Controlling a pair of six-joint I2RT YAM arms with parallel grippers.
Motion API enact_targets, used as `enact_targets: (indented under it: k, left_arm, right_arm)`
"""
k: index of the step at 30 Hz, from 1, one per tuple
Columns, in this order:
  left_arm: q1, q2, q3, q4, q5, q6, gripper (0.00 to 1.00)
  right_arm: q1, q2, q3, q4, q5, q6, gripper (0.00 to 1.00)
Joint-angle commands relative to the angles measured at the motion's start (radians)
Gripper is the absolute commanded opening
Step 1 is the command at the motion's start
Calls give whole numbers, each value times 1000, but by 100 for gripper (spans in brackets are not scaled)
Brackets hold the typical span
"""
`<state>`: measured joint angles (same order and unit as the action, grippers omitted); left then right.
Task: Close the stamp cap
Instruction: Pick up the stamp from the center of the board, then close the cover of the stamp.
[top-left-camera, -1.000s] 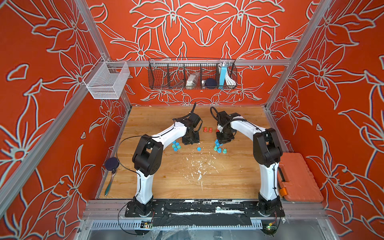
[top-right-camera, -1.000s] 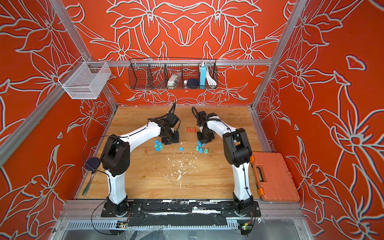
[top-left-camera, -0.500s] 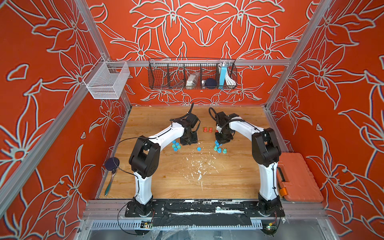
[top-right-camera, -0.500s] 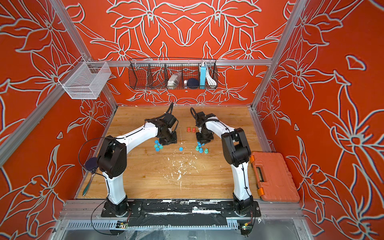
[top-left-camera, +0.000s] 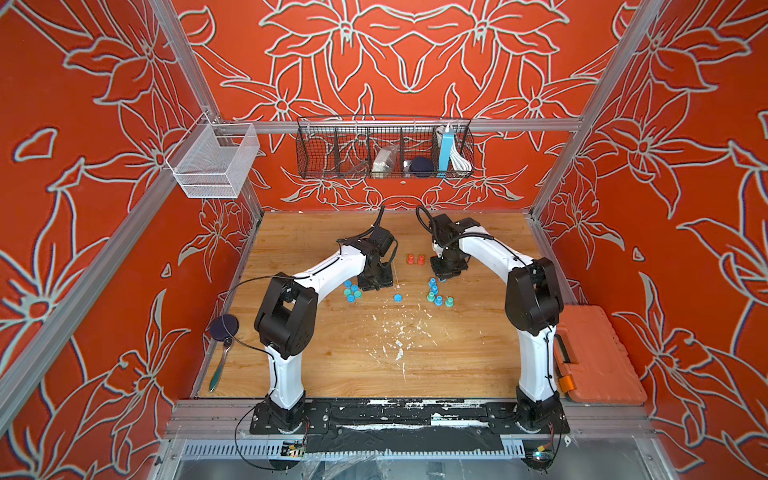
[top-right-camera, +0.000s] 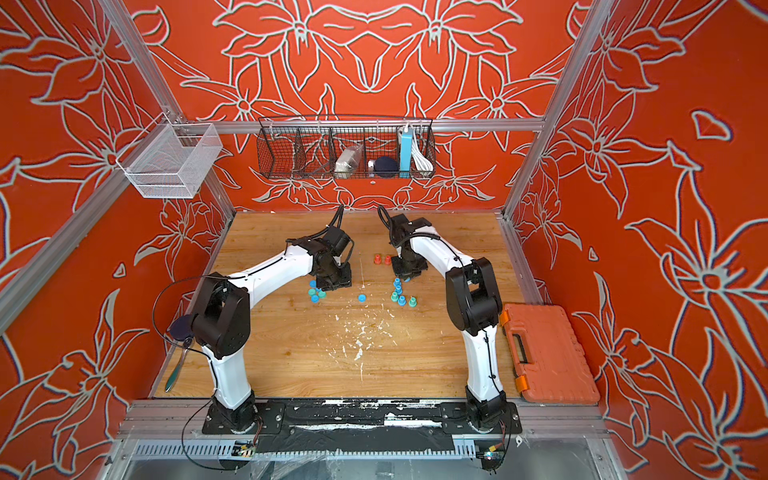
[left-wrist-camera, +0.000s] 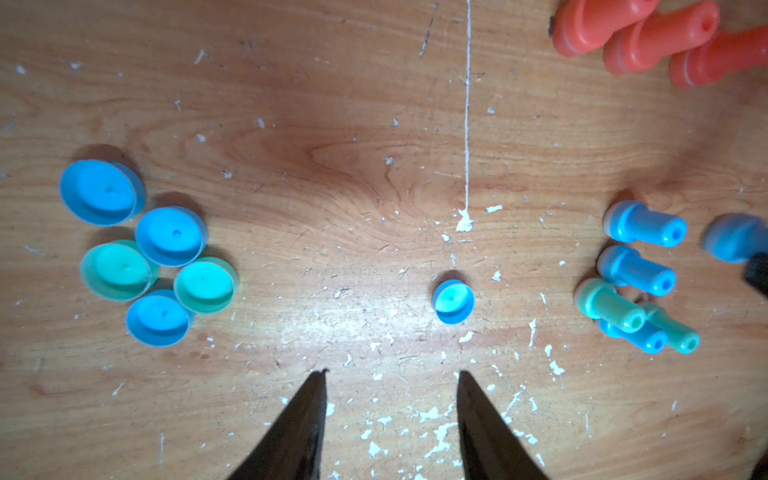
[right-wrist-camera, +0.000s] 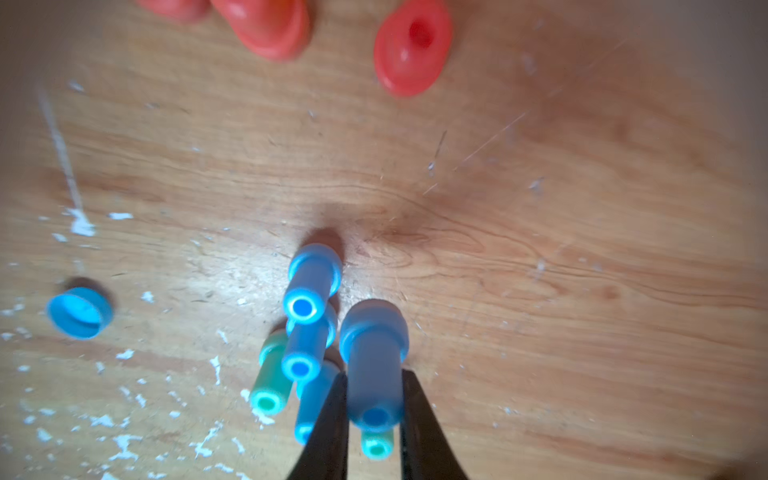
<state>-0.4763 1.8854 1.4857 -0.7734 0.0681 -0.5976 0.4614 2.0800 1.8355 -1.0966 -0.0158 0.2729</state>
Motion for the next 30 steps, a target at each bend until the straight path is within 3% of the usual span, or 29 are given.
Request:
enact_targets:
  k: [1,11,30]
  left_arm:
    - [25,-50,-34,1,-8,15,51]
    - [80,-94,-109,16,-8,21,51]
    - [116,-182,-201,19,-22,29,51]
  right_arm:
    - [38,-51,113,-110,34,-14,19]
    - [259,166,381,-247,-78,31,18]
    - [287,291,349,-198,-134,40,17]
